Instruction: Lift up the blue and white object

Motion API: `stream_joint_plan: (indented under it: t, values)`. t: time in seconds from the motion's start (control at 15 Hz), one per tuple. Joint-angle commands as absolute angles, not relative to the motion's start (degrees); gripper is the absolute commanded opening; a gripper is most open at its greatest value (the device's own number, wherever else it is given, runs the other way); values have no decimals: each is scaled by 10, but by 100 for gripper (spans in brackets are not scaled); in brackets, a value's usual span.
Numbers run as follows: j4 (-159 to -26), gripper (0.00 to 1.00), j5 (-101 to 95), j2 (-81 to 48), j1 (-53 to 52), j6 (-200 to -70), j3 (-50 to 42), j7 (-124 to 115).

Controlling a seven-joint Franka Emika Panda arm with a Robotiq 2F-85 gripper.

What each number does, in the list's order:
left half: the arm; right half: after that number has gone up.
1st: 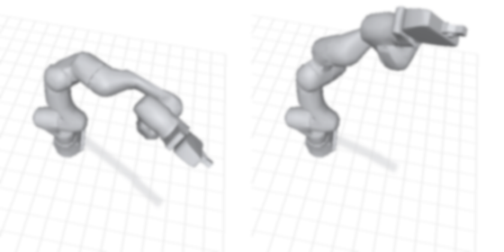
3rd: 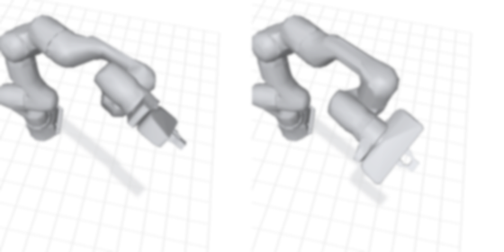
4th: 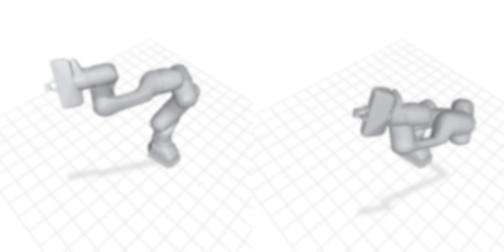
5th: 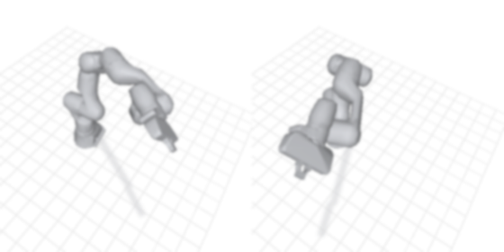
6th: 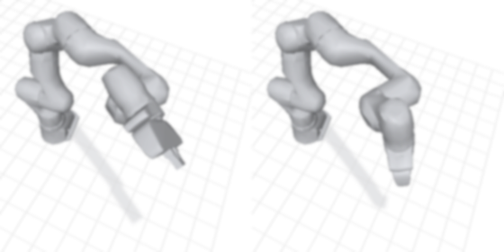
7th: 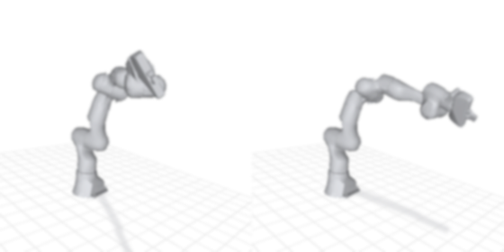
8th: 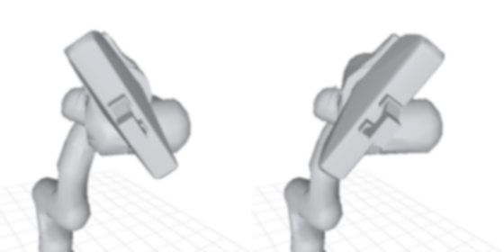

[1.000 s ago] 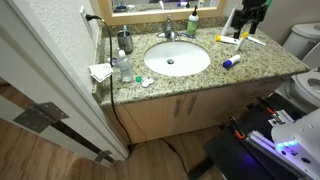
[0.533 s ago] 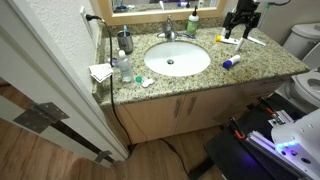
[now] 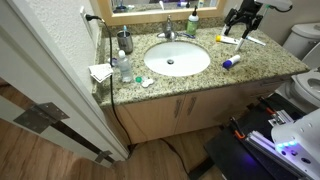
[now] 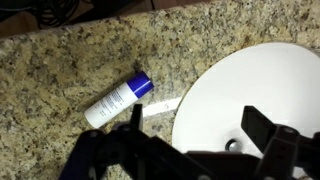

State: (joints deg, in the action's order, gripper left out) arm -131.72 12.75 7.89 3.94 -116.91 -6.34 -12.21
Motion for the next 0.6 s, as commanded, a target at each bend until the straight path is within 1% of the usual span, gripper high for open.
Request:
stream_joint_plan:
  t: [0.0,0.33,0.4,0.53]
  values:
    - [-1388,100,53,126,47,-1279,-39,-175]
    - [-1560,100,-143,216,70,-1443,22,-322]
    - [-1480,100,-85,161,55,-1389,3,-278]
    - [-1531,100,-122,190,64,-1423,24,-315]
